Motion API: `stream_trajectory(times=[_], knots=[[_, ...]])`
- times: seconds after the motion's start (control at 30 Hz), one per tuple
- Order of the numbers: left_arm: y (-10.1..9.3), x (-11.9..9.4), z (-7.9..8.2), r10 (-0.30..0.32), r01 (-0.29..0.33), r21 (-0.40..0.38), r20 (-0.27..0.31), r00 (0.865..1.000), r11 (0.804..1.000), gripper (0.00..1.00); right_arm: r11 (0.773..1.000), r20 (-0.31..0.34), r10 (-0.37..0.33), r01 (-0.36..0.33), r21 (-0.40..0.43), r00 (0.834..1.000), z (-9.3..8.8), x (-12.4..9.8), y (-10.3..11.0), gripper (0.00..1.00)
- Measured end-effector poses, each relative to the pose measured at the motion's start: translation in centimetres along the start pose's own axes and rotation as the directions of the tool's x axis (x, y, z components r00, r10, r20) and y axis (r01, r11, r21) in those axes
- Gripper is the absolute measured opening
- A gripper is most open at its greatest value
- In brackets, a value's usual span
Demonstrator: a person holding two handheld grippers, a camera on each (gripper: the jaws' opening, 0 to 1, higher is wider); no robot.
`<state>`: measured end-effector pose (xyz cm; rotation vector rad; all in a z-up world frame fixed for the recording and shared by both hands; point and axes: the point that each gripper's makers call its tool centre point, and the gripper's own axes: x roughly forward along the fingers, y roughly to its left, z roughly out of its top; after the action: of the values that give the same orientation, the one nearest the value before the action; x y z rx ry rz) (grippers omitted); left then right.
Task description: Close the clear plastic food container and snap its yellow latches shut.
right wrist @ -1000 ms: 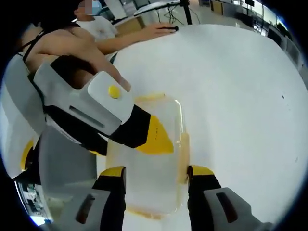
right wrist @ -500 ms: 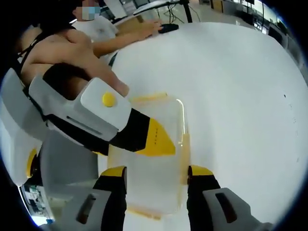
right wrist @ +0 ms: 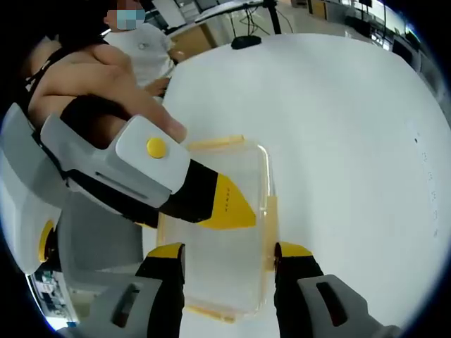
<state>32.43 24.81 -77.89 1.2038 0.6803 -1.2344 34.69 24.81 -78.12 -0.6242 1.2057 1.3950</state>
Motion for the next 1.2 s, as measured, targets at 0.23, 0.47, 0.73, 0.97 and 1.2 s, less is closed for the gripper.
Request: stream_trajectory(times=[0.23, 0.47, 0.73, 0.97, 1.2], knots=[[-0.1, 0.1, 0.0, 0.005, -0.005, 0.004, -0.005, 1.000, 1.000, 0.64, 1.000, 0.020, -0.011, 0.011, 0.004, 1.000, 0.0, -0.1, 0.0, 0.50], [-0.4, 0.1, 0.0, 0.000, 0.001, 0.033, -0.027, 1.000, 0.999, 0.66, 1.000, 0.006, -0.025, 0.025, -0.012, 1.000, 0.0, -0.1, 0.5, 0.50], [-0.3, -0.3, -0.2, -0.035, 0.035, -0.011, -0.027, 0.999, 0.999, 0.66, 0.991, 0.009, -0.089, 0.089, -0.098, 0.996, 0.0, -0.2, 1.1, 0.56], [-0.7, -0.5, -0.5, -0.092, 0.091, -0.038, -0.009, 0.996, 0.995, 0.82, 0.989, 0.068, -0.113, 0.118, -0.084, 0.991, -0.1, -0.1, 1.7, 0.66], [-1.4, -0.6, 0.1, -0.120, 0.120, -0.025, 0.009, 0.993, 0.992, 0.85, 0.987, 0.093, -0.139, 0.146, -0.070, 0.986, -0.3, 0.1, 1.8, 0.74]])
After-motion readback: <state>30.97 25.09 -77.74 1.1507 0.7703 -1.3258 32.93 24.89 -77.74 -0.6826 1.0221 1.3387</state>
